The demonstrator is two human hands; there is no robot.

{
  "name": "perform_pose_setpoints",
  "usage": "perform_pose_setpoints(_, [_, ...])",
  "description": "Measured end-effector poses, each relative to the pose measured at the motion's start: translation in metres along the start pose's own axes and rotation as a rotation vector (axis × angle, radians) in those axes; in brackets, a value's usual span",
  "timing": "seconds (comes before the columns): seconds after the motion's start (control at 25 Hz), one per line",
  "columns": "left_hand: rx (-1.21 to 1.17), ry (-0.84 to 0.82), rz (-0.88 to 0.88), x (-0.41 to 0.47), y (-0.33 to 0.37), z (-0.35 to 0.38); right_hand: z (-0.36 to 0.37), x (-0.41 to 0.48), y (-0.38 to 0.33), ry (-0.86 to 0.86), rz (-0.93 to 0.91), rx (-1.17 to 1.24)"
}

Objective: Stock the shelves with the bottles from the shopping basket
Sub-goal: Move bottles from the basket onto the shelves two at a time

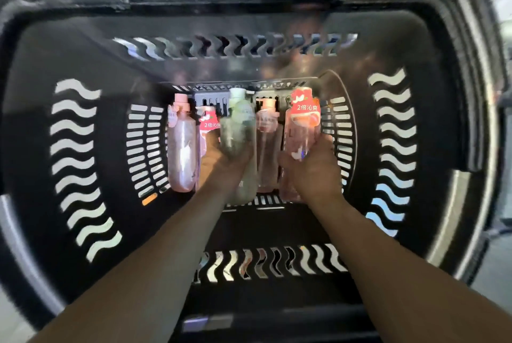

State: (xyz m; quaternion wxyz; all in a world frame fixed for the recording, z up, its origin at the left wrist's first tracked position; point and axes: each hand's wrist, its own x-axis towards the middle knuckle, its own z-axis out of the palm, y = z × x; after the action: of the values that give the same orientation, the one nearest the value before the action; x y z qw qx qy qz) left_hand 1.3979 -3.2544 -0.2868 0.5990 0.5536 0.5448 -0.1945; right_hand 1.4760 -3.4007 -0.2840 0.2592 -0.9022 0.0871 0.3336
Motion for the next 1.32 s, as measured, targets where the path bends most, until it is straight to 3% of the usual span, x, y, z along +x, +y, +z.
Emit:
perform_pose_setpoints(0.12, [-0.135,-0.086,-0.139,-0.049,0.026,-0.028,-0.029,-0.037,-0.028,-0.053,-0.049,0.044])
perform_pose_setpoints(0.4, [-0.238,-0.146,0.023,-0.208,0.122,-0.104,-0.117,-0.185,-0.149,-0.095,-0.162,0.185])
perform_pose_setpoints(0.52, [-0.321,-0.021,0.252,-0.284,0.160,-0.156,-0.169,-0.252,-0.208,-0.067,-0.258,0.290])
perform_pose_setpoints(0.64, [-0.270,0.088,0.346,-0.363,0.199,-0.206,-0.218,-0.319,-0.261,-0.035,-0.326,0.276])
perform_pose_setpoints(1.0, [-0.283,0.191,0.730,-0.560,0.293,-0.331,-0.320,-0.479,-0.390,0.002,-0.688,0.303])
perform_pose_setpoints(1.32, [-0.336,0.544,1.007,-0.695,0.327,-0.393,-0.381,-0.565,-0.487,-0.029,-1.044,0.363])
